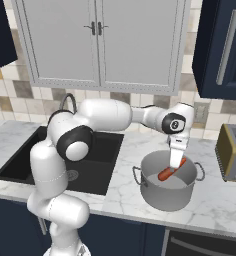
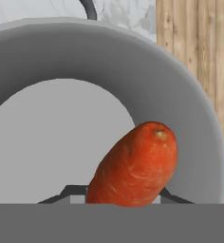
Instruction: Dump the carrot from the pot into the sink. Then turn on the water and wash the carrot. Then turn off the water and put the carrot back in the pot.
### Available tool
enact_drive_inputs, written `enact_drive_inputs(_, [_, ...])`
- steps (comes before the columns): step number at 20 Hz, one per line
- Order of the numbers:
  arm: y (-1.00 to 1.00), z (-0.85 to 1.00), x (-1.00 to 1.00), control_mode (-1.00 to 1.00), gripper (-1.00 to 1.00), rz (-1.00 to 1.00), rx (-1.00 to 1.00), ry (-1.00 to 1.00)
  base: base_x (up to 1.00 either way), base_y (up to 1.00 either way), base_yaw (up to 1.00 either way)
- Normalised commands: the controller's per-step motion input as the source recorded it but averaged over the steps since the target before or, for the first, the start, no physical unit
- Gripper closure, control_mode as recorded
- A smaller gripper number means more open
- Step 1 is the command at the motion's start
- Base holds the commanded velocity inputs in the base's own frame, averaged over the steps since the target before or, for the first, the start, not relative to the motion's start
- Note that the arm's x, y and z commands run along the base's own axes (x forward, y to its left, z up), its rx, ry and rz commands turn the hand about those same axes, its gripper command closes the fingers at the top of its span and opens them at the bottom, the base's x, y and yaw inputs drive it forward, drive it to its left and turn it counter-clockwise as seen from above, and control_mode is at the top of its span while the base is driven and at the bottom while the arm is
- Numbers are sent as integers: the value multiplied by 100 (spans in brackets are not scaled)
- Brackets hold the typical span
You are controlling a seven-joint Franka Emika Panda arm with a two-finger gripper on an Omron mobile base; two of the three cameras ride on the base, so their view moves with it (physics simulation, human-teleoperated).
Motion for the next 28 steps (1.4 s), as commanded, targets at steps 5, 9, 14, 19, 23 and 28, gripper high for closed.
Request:
enact_drive_inputs(5, [0, -29, 0, -100, 100, -2, 0, 0, 0, 0, 0])
enact_drive_inputs(9, [0, -28, 0, -100, 100, -2, 0, 0, 0, 0, 0])
enact_drive_inputs(14, [0, -25, 0, -100, 100, -2, 0, 0, 0, 0, 0])
enact_drive_inputs(19, [0, -14, -3, -100, -100, -2, 0, 0, 0, 0, 0])
enact_drive_inputs(23, [0, 2, -32, -100, -100, -1, 0, -1, 0, 0, 0])
enact_drive_inputs(28, [0, 24, -34, -100, -100, -2, 0, -4, 0, 0, 0])
